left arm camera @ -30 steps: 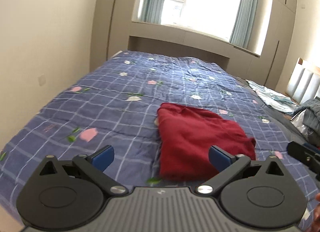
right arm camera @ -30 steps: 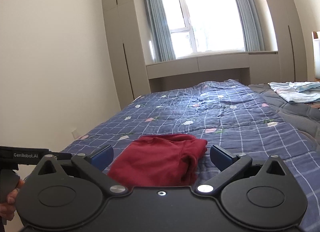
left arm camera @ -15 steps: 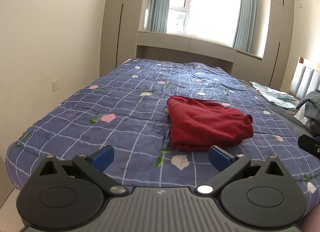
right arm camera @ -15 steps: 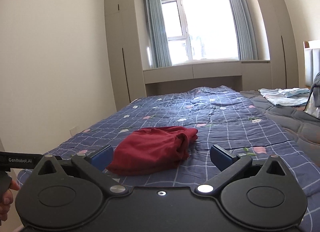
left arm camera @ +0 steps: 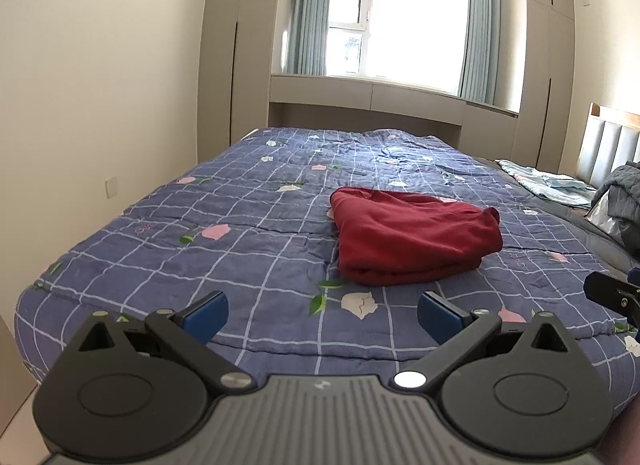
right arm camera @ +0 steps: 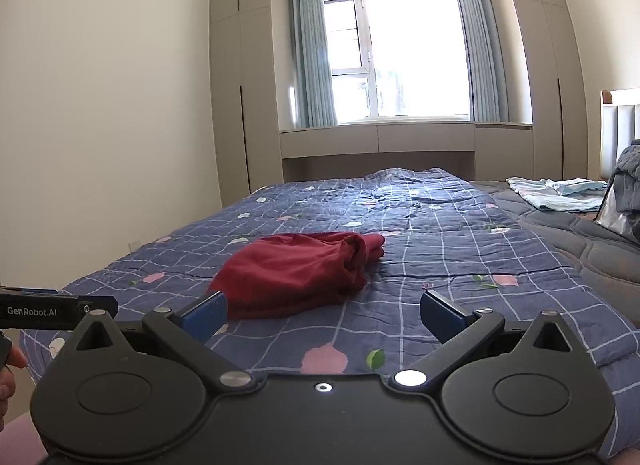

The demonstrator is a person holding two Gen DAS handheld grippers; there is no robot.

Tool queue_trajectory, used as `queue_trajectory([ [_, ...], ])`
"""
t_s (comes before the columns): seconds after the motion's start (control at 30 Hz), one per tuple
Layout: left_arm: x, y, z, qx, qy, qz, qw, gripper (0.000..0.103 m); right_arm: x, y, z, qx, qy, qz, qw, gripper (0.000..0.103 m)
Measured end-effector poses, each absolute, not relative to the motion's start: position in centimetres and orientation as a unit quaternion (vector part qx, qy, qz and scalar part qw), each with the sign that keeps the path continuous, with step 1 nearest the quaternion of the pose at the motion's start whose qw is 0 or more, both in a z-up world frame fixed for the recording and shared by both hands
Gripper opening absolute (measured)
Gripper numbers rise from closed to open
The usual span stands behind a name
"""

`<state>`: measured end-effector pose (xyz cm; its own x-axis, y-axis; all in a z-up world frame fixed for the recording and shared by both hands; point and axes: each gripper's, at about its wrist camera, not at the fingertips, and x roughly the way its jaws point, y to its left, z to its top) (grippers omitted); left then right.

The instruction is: Fold small clothes

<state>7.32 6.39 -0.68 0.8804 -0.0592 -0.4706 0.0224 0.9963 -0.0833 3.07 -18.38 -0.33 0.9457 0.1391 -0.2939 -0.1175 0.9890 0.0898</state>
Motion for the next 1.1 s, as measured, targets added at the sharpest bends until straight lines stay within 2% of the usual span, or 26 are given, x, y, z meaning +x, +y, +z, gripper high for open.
queue_trajectory([
  [1.1,8.11,6.36,-0.92,-0.044,0.253,-0.018,0.966,0.103,3.77,-18.8,-0.98,0.044,0.162,0.06,0.984,0.102],
])
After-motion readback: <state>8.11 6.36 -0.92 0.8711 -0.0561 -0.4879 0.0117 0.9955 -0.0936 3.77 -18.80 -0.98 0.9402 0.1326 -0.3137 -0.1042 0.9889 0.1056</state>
